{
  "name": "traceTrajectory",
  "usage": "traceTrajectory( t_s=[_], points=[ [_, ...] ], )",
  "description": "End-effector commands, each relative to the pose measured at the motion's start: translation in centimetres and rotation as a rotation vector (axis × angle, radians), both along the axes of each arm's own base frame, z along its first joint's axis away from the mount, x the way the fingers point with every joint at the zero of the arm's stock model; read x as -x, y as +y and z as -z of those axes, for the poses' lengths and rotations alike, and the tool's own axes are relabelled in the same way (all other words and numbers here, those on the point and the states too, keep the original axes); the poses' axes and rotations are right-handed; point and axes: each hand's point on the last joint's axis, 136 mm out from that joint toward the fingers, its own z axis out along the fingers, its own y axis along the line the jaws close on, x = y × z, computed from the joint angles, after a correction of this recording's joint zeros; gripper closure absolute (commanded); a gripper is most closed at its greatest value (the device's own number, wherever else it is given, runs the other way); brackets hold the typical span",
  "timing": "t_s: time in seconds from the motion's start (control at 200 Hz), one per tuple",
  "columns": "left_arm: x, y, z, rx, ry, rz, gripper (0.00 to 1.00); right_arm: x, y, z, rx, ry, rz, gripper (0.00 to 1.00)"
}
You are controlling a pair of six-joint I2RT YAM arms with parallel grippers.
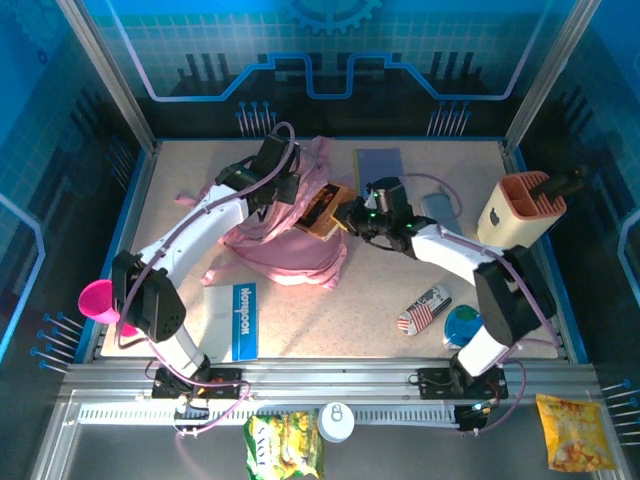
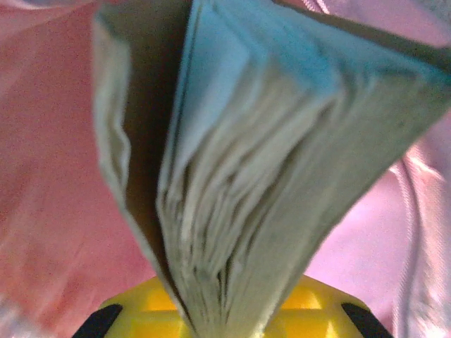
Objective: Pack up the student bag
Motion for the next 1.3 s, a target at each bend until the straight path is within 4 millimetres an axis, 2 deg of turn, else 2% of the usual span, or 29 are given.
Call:
traceTrajectory(
  t_s=[0.0,0.25,0.355,0.505,0.595,0.665,0.83,1.021,1.126,1.296],
  points=[
    [-1.7,-1.5,-7.9,0.168,-0.227,-0.009,1.0,-2.9,2.2,-2.2,-0.051,-0.077,0.062,0.95],
    [-1.5,-1.4,-8.4,0.195,-0.232,-0.017,1.0,-6.0,5.4,2.1,-0.017,-0.001,0.146,0.93],
    [-1.5,-1.1,-8.6,0.199,-0.236,-0.022,1.0,-6.8,7.2,4.9,-0.034,0.066,0.156,0.92],
    [-1.5,-0.8,-8.9,0.205,-0.242,-0.026,1.0,-7.9,10.1,5.9,-0.094,0.073,0.107,0.86],
    [-1.5,-0.5,-8.8,0.206,-0.241,-0.032,1.0,-7.3,11.9,6.2,-0.087,0.086,0.037,0.81],
    [-1.5,-0.1,-8.7,0.205,-0.242,-0.04,1.0,-6.7,12.4,6.4,-0.087,0.096,0.013,0.75],
    [-1.7,1.3,-7.5,0.204,-0.227,-0.08,1.0,-5.8,11.0,5.5,-0.087,0.091,0.016,0.58],
    [-2.1,3.2,-5.4,0.199,-0.189,-0.13,1.0,-4.3,8.3,2.4,-0.074,0.028,0.017,0.41],
    [-2.5,4.4,-3.8,0.199,-0.156,-0.159,1.0,-3.3,6.3,0.5,-0.049,-0.028,0.025,0.33],
    [-2.8,6.5,-0.4,0.189,-0.087,-0.22,1.0,-1.2,1.7,-0.4,0.068,-0.063,0.079,0.28]
  ],
)
